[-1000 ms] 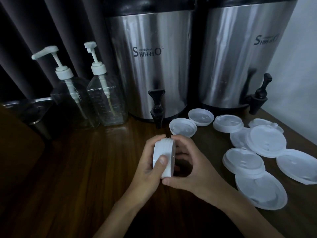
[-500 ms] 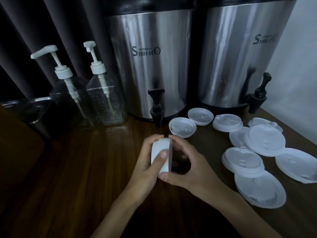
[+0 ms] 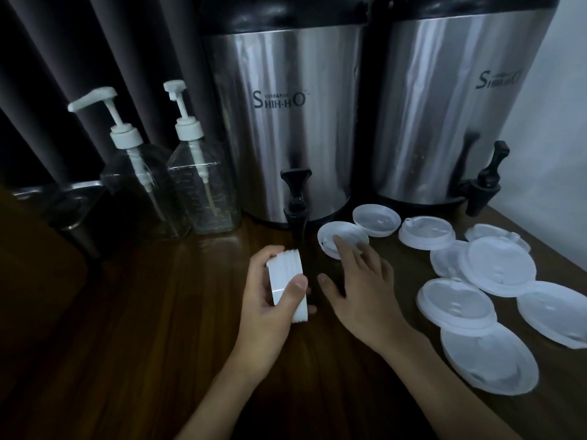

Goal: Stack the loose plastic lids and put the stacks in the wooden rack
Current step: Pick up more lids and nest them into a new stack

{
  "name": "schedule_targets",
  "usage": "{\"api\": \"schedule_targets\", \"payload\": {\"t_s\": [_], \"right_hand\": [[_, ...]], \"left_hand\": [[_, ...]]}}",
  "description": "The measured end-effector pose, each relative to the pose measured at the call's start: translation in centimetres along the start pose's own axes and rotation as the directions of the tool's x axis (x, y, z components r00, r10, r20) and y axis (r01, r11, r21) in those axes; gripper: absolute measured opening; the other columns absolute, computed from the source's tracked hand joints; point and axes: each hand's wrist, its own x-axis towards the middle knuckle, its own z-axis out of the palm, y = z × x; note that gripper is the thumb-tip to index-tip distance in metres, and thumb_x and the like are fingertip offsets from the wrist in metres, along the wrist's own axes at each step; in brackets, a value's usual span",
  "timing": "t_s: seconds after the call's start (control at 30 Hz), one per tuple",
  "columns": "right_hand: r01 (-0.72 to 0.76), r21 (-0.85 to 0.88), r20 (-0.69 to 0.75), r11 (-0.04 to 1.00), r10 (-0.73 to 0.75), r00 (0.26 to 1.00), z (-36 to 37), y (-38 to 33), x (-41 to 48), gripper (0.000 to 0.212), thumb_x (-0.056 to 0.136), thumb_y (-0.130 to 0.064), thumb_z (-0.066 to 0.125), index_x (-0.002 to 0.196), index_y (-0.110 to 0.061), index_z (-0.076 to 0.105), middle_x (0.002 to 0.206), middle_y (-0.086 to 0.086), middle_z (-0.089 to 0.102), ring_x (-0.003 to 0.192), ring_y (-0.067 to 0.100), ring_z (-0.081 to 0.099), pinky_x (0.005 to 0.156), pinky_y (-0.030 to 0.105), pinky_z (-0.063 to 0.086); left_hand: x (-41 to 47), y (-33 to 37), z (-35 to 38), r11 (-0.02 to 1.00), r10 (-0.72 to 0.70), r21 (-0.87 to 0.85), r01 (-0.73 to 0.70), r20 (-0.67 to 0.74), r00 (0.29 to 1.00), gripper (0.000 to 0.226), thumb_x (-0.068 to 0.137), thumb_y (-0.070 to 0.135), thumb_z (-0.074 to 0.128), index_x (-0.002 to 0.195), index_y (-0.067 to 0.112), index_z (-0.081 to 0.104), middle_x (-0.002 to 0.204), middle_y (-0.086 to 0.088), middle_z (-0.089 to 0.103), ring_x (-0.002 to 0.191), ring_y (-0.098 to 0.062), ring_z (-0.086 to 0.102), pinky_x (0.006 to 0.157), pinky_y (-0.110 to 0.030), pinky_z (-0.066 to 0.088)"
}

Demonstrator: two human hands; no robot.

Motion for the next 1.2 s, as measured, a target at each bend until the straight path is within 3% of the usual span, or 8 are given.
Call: {"api": "schedule_targets", "payload": {"t_s": [0.13, 0.3, 0.37, 0.67, 0.73, 0.83, 0.97, 1.2], "right_hand": [[-0.04, 0.013, -0.112, 0.999, 0.041, 0.993, -0.3, 0.2, -0.3, 0.067, 0.091, -0.057, 0.056, 0.148, -0.028, 0.037, 0.143, -0.001, 0.05, 0.14, 0.021, 0.03, 0.114, 0.046, 0.022], [-0.106, 0.031, -0.055, 0.994, 0.108, 0.993, -0.3, 0.3, 0.0, 0.086, 0.084, -0.069, 0.059, 0.153, -0.03, 0.025, 0.161, 0.002, 0.028, 0.149, 0.024, 0.02, 0.119, 0.051, 0.022], [-0.123, 0.056, -0.043, 0.991, 0.125, 0.991, -0.3, 0.4, 0.1, 0.087, 0.084, -0.069, 0.06, 0.154, -0.03, 0.024, 0.161, 0.002, 0.03, 0.15, 0.025, 0.021, 0.119, 0.051, 0.021], [-0.11, 0.112, -0.03, 0.988, 0.114, 0.993, -1.0, 0.9, -0.5, 0.093, 0.071, -0.063, 0.078, 0.148, -0.034, 0.034, 0.144, -0.009, 0.047, 0.134, 0.016, 0.029, 0.097, 0.029, 0.021], [-0.15, 0.315, -0.005, 0.937, 0.16, 0.987, -1.4, 0.9, -0.7, 0.089, 0.071, -0.054, 0.083, 0.145, -0.039, 0.035, 0.139, -0.014, 0.045, 0.132, 0.01, 0.032, 0.091, 0.023, 0.03], [-0.195, 0.661, 0.074, 0.725, 0.197, 0.978, -2.1, 0.5, -1.1, 0.08, 0.075, -0.042, 0.084, 0.138, -0.047, 0.036, 0.128, -0.025, 0.051, 0.123, 0.001, 0.05, 0.08, 0.015, 0.044], [-0.199, 0.866, 0.169, 0.459, 0.104, 0.98, -2.6, -0.4, -1.6, 0.077, 0.072, -0.032, 0.084, 0.135, -0.045, 0.041, 0.126, -0.021, 0.066, 0.12, 0.0, 0.061, 0.094, 0.026, 0.055], [-0.18, 0.856, 0.221, 0.485, -0.029, 0.975, -1.9, -1.6, -2.1, 0.079, 0.073, -0.03, 0.082, 0.139, -0.044, 0.041, 0.131, -0.023, 0.063, 0.126, 0.0, 0.058, 0.109, 0.037, 0.048]], "left_hand": [[0.2, -0.1, -0.2, 0.998, -0.032, -0.048, 0.033, 0.005, 0.999, 0.055, 0.075, 0.052, 0.071, 0.126, 0.039, 0.053, 0.113, 0.014, 0.06, 0.097, -0.034, 0.07, 0.071, -0.046, 0.064], [0.4, -0.4, -0.4, 0.995, -0.061, -0.083, 0.061, 0.005, 0.998, 0.056, 0.076, 0.051, 0.072, 0.128, 0.04, 0.053, 0.113, 0.012, 0.061, 0.097, -0.035, 0.071, 0.072, -0.048, 0.063], [0.4, -0.4, -0.4, 0.994, -0.068, -0.082, 0.068, 0.003, 0.998, 0.059, 0.076, 0.052, 0.073, 0.129, 0.039, 0.052, 0.116, 0.009, 0.059, 0.097, -0.036, 0.071, 0.072, -0.05, 0.063], [0.5, -0.4, -0.4, 0.993, -0.069, -0.093, 0.071, 0.017, 0.997, 0.056, 0.075, 0.051, 0.073, 0.127, 0.041, 0.053, 0.115, 0.01, 0.059, 0.096, -0.033, 0.072, 0.072, -0.049, 0.063], [0.5, -0.4, -0.4, 0.993, -0.07, -0.092, 0.072, 0.025, 0.997, 0.056, 0.075, 0.051, 0.072, 0.126, 0.042, 0.053, 0.111, 0.015, 0.061, 0.095, -0.029, 0.072, 0.071, -0.048, 0.063], [0.4, -0.3, -0.4, 0.994, -0.063, -0.086, 0.066, 0.038, 0.997, 0.055, 0.074, 0.052, 0.071, 0.125, 0.042, 0.053, 0.11, 0.018, 0.061, 0.094, -0.022, 0.073, 0.071, -0.047, 0.063], [0.3, -0.3, -0.4, 0.994, -0.048, -0.094, 0.052, 0.049, 0.998, 0.05, 0.075, 0.052, 0.07, 0.122, 0.042, 0.054, 0.109, 0.017, 0.063, 0.098, -0.016, 0.072, 0.07, -0.044, 0.063], [0.4, -0.6, -0.6, 0.999, -0.026, -0.031, 0.027, 0.039, 0.999, 0.046, 0.075, 0.055, 0.068, 0.119, 0.046, 0.056, 0.108, 0.017, 0.064, 0.103, -0.014, 0.068, 0.077, -0.04, 0.062]]}}
